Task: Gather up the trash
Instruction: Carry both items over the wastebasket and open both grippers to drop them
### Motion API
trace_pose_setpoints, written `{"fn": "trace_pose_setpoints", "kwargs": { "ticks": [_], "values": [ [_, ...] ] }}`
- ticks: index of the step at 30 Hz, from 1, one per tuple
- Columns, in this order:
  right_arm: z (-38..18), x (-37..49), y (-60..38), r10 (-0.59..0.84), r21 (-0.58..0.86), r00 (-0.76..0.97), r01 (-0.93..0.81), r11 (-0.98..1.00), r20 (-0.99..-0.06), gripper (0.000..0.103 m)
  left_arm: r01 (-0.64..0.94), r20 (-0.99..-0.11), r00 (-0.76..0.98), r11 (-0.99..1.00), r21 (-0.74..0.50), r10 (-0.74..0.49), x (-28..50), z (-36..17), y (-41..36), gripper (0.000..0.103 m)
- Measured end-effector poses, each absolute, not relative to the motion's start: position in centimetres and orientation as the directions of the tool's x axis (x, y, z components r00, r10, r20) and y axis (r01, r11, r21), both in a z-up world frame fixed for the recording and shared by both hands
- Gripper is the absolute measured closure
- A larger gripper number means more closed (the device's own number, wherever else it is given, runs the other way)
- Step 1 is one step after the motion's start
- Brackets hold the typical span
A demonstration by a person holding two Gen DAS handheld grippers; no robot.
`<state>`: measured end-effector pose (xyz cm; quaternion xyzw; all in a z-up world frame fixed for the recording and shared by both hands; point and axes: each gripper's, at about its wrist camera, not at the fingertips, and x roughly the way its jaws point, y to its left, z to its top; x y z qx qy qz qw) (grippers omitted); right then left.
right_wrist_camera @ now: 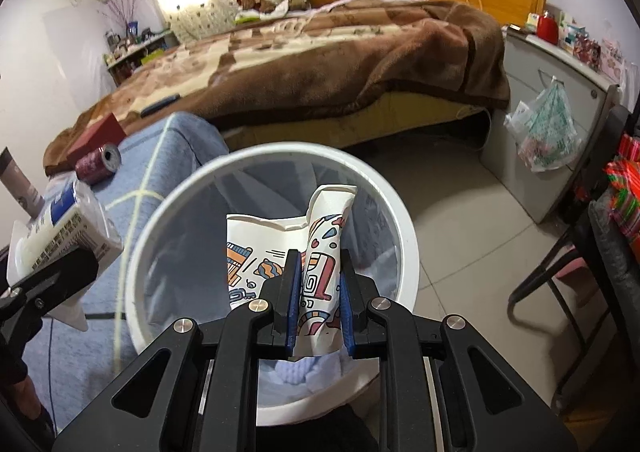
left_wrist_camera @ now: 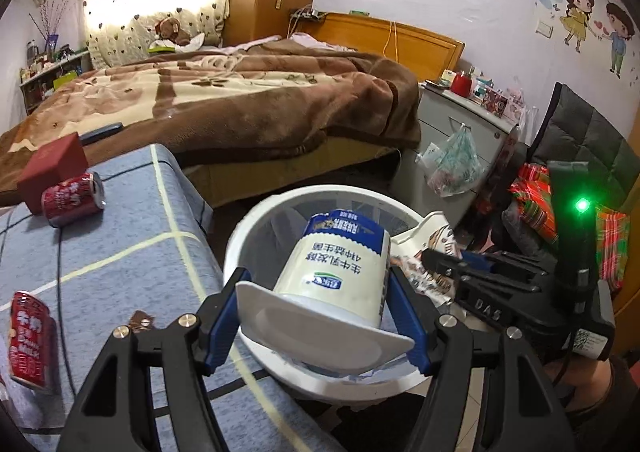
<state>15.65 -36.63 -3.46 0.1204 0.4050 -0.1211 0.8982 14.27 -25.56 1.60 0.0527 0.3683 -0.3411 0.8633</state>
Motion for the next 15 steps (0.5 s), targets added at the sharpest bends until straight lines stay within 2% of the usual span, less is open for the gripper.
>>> {"fn": "trace_pose_setpoints", "kwargs": {
  "ticks": [4, 7, 10, 11, 12, 15],
  "values": [
    [-3.8, 15.4, -36.8, -0.114, 0.115, 0.633, 0.309, 0.944, -0.766, 0.085, 0.626, -0.688, 0.484, 0.764, -0.159, -0.540, 14.3, 1.1, -26.3, 0.032],
    [-3.6, 15.0, -37.1, -0.124, 0.118, 0.635, 0.325, 0.938, -0.762, 0.081, 0.626, -0.699, 0.470, 0.762, -0.167, -0.539, 14.4, 0.8, -26.4, 0.027],
    [-3.5, 14.8, -37.3, -0.123, 0.126, 0.640, 0.329, 0.936, -0.758, 0.063, 0.619, -0.699, 0.481, 0.770, -0.158, -0.530, 14.2, 0.8, -26.1, 0.023],
    [-3.5, 14.8, -37.2, -0.121, 0.129, 0.642, 0.329, 0.936, -0.757, 0.052, 0.616, -0.699, 0.480, 0.771, -0.161, -0.530, 14.3, 0.9, -26.0, 0.023],
    [-3.4, 14.6, -37.2, -0.124, 0.128, 0.646, 0.330, 0.935, -0.753, 0.049, 0.614, -0.697, 0.480, 0.771, -0.167, -0.533, 14.3, 1.0, -25.8, 0.023],
    [-3.2, 14.6, -36.8, -0.129, 0.125, 0.652, 0.328, 0.936, -0.747, 0.049, 0.609, -0.690, 0.490, 0.775, -0.166, -0.533, 14.1, 1.3, -25.2, 0.023]
  ]
}}
